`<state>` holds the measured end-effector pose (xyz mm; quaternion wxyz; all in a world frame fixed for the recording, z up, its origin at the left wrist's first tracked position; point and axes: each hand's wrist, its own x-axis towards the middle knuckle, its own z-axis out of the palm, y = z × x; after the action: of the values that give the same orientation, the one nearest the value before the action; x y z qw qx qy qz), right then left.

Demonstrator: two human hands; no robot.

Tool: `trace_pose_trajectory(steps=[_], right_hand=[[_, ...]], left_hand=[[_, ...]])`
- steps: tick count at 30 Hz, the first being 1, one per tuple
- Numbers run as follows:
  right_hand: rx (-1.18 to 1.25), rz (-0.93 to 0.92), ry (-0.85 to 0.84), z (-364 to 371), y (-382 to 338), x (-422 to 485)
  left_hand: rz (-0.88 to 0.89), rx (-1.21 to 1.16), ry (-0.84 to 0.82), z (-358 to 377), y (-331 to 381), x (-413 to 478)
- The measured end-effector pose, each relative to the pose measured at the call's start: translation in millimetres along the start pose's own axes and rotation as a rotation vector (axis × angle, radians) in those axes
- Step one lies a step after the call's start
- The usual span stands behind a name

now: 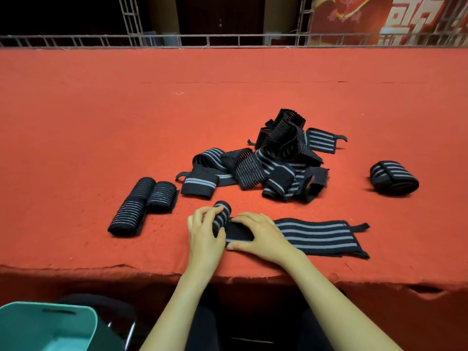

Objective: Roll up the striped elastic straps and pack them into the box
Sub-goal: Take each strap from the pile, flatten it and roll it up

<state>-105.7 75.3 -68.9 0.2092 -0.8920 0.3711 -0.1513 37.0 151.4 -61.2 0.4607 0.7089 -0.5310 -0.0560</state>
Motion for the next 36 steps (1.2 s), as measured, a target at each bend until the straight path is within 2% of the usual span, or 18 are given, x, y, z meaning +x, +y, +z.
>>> trace_pose_trajectory(steps=[7,11,17,21,28,36], right_hand=[[0.061,0.043,0.060,-17,32,-27],[0.063,0.041,0.080,-15,33,-30],[0.051,0.039,0.077,-14,34,-31],[0.038,0.043,0.052,-13,37,-32],[0.025,0.070,0.025,-17,37,-36],[0.040,0.137,0.029,-45,57,-59]], left_hand=[[0.123,-0.145,-0.228,9,15,-4],[-0.033,-0.248,-0.230,7,20,2],[-0.310,-0.217,-0.269,7,9,10],[-0.389,-0.253,-0.318,7,14,12],[-0.294,-0.118,-0.300,15,31,10],[-0.046,-0.019,-0.179,35,50,-3]])
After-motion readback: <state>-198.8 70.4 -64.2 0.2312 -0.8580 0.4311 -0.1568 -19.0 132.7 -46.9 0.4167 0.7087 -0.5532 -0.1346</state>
